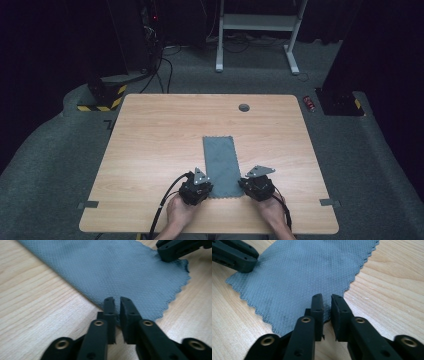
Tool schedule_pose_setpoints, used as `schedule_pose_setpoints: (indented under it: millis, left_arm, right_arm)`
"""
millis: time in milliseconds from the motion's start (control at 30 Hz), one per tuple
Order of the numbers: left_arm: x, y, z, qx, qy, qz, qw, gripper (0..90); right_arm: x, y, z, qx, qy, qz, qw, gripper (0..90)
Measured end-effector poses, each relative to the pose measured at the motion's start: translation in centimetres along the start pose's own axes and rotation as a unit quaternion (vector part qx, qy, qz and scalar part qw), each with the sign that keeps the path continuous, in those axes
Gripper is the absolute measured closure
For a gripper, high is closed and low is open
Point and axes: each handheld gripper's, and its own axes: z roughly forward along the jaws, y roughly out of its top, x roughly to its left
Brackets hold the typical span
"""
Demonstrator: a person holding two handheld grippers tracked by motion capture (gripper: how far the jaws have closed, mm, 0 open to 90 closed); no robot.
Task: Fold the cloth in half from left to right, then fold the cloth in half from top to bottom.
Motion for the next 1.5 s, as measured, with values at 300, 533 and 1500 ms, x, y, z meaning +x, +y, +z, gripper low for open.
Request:
schedule_pose_setpoints:
  millis: [300, 533, 1500]
  left_arm:
    - [1.0, -0.3, -0.6, 0.011, -0.024, -0.014, 0.9996, 88.9]
    - [1.7, -1.2, -1.6, 0.013, -0.023, -0.009, 0.9996, 88.9]
    - [5.5, 1.9, -2.5, -0.009, -0.018, -0.006, 0.9998, 64.4]
  right_arm:
    - [1.1, 0.1, 0.0, 0.005, 0.004, -0.018, 0.9998, 88.8]
    - [2.7, 0.1, 0.1, 0.002, 0.018, -0.039, 0.9991, 88.9]
    - [2.1, 1.8, -0.1, -0.033, 0.045, -0.019, 0.9983, 85.1]
